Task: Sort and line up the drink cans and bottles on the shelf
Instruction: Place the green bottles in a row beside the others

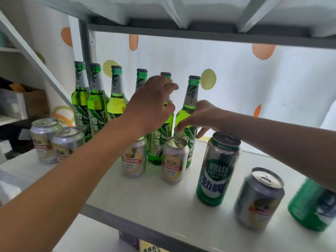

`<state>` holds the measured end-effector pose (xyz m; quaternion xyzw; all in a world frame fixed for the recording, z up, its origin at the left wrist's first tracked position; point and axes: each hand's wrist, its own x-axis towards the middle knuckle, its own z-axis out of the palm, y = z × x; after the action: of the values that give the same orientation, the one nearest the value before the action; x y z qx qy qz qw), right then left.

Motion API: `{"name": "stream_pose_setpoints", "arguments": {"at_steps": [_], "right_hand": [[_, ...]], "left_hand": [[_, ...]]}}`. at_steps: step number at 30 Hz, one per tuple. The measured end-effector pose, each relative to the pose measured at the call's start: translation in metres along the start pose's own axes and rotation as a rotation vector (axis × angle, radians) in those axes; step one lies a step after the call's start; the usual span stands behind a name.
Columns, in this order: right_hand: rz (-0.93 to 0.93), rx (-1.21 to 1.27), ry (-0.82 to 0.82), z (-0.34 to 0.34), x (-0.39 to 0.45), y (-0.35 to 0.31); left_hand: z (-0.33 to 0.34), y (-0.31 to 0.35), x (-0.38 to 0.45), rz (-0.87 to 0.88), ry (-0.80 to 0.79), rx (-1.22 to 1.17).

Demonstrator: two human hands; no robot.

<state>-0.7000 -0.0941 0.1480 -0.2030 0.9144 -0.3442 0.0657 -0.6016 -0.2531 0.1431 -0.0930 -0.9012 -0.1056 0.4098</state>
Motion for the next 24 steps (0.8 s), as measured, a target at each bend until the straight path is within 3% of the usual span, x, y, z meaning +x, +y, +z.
{"name": "stream_pose_setpoints", "arguments": {"at_steps": [4,11,14,20,24], "right_hand": [[0.018,-0.002,-0.021,0.000,0.002,-0.001],[0.083,0.008,-0.226,-0.017,-0.001,-0.008],[0.073,0.005,-0.201,-0.019,-0.009,-0.008],[-0.025,-0.184,0.160,-0.035,-0.053,-0.003],[-0.154,-0.344,0.474,-0.051,-0.109,0.016]], "left_hand": [[0.002,0.002,0.000,-0.003,-0.008,-0.040],[0.006,0.008,-0.003,-0.008,-0.017,-0.038],[0.006,0.014,-0.008,0.011,-0.044,-0.034],[-0.008,0.039,-0.024,0.021,-0.070,-0.078],[-0.020,0.088,-0.037,0.185,0.028,-0.170]]}}
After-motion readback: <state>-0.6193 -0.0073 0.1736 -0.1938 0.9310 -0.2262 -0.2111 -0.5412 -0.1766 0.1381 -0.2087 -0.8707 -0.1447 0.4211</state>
